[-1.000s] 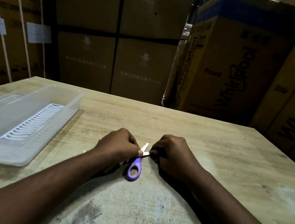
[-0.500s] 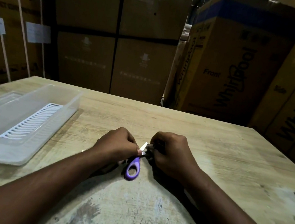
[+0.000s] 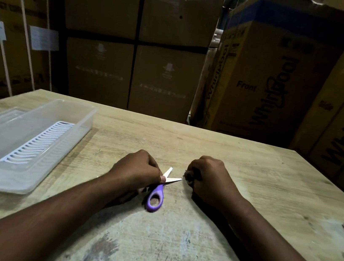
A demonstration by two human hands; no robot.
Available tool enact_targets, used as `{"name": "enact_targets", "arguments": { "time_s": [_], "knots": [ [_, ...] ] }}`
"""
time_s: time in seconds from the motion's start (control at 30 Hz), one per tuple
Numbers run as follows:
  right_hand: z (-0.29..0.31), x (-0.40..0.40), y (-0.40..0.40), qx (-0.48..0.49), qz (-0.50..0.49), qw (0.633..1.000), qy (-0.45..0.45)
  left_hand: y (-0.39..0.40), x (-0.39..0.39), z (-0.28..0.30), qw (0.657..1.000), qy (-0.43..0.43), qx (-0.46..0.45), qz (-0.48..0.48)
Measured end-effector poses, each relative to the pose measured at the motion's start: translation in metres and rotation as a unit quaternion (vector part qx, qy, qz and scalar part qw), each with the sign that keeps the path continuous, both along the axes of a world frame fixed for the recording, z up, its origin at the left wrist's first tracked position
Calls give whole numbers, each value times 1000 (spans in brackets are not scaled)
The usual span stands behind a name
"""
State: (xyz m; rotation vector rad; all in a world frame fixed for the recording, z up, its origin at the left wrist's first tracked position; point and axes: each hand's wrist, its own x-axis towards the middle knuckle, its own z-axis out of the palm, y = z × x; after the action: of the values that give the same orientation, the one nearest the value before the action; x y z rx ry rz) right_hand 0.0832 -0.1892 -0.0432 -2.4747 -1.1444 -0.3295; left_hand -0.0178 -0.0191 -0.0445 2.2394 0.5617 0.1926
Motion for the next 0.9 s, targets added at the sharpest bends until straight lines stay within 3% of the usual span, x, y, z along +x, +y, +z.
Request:
{"name": "enact_targets", "arguments": {
  "time_s": [0.1,0.2,0.33,0.47,0.77,0.9],
  "knots": [
    [5,-7,0,98,20,995,4,-1,-1,1,1000,0,2,-4],
    [7,-19,8,59,115,992,-9,-1,-1,1,1000,-15,6,-11],
    [16,-8,16,69,130,989,-30,-3,-2,8,997,-33,74,-20],
    [19,-5,24,-12,184,983,-18,-6,-2,12,991,-37,129,-15],
    [13,6,23,-95,147,984,-19,-4,-4,14,997,-2,60,-48],
    [10,3,20,-83,112,990,-37,-3,-4,13,998,-3,47,-47]
  ]
}}
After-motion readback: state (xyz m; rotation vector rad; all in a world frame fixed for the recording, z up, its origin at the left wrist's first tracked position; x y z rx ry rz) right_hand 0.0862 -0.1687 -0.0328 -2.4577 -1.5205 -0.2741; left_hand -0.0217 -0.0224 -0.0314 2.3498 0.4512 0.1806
